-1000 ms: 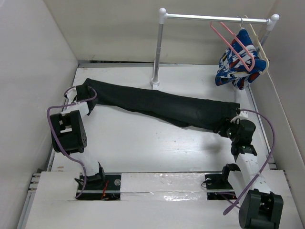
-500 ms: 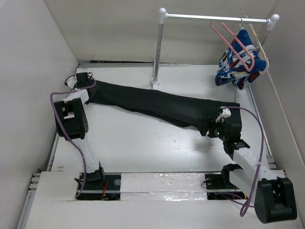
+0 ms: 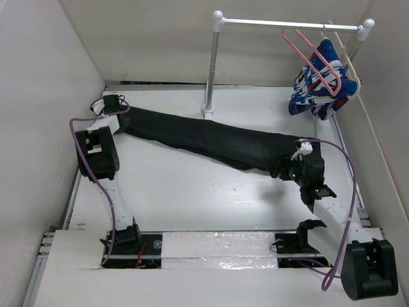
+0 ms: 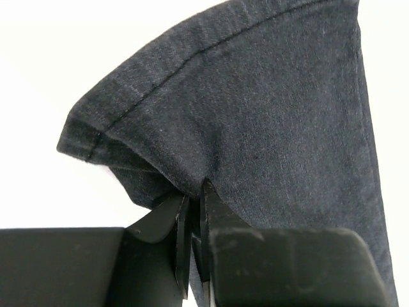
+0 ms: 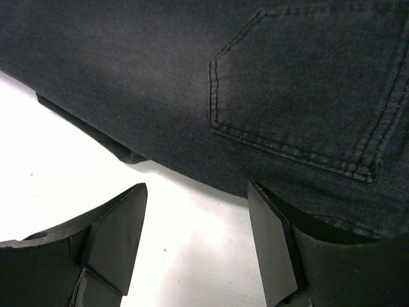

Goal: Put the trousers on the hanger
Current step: Fold the trousers at the center of the board.

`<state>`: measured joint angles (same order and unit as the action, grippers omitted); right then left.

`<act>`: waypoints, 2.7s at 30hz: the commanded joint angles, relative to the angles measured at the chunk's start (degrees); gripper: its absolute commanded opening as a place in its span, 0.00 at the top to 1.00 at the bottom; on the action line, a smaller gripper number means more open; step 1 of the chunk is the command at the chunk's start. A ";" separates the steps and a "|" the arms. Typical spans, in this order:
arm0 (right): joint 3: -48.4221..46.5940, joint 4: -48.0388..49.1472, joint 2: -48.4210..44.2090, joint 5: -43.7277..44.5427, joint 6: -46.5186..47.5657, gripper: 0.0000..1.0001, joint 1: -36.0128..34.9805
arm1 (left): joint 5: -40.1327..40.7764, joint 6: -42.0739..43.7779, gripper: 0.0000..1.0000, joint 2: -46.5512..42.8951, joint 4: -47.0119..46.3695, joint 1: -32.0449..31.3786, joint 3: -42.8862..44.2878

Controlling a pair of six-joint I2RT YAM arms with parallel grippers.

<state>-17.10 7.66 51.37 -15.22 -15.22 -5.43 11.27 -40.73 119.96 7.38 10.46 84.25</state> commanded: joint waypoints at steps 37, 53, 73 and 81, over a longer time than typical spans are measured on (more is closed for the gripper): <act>-6.10 2.87 12.60 -4.11 -8.94 0.00 30.03 | -1.86 12.79 1.00 -51.56 1.33 -23.36 -23.60; -3.91 20.55 24.06 -2.71 -16.16 0.91 28.72 | -12.15 3.73 1.00 -60.37 -22.41 -28.12 -49.44; -24.96 -19.60 -18.06 32.61 -1.23 1.00 -26.74 | 2.01 2.50 1.00 -52.55 -25.30 -41.66 -52.69; -36.24 -21.91 -17.63 33.43 3.88 1.00 -23.84 | -0.20 -1.88 1.00 -50.45 -31.01 -48.40 -57.88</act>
<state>-49.06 -15.64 34.46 15.92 -14.98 -30.74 11.38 -39.81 68.84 -18.02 -34.20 27.40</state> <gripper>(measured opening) 0.152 0.003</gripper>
